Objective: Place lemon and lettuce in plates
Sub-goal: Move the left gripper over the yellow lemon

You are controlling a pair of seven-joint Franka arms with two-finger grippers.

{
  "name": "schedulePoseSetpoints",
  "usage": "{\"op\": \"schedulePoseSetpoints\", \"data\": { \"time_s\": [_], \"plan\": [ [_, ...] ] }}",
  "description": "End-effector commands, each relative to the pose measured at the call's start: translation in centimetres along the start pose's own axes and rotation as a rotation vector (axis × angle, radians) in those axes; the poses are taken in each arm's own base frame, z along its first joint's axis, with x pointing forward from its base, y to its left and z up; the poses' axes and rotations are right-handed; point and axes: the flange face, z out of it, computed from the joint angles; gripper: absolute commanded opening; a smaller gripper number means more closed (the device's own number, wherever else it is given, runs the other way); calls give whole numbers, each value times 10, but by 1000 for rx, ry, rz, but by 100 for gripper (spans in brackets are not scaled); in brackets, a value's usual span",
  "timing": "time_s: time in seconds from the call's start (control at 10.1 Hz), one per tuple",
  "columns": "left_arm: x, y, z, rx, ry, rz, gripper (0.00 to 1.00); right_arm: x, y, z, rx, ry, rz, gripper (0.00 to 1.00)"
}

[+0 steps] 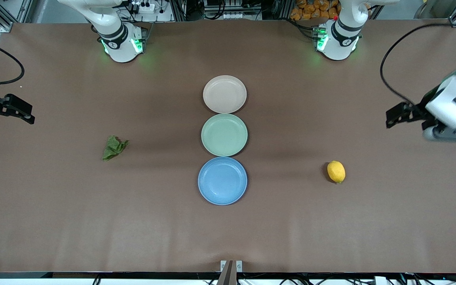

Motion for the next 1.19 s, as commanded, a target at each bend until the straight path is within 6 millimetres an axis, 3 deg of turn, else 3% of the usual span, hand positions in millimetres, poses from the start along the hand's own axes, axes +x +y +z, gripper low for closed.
{"op": "schedulePoseSetpoints", "data": {
  "time_s": [0.0, 0.5, 0.89, 1.09],
  "plan": [
    [17, 2, 26, -1, -12, 11, 100, -8, 0, -2, -8, 4, 4, 100],
    [44, 13, 109, 6, -93, 13, 100, -8, -1, -2, -5, 5, 4, 100],
    [64, 28, 225, 13, -182, 45, 100, -7, -2, -2, -2, 10, 3, 100],
    [73, 22, 278, 10, -191, 33, 100, -7, 1, -2, -4, 10, 1, 100]
  ]
}}
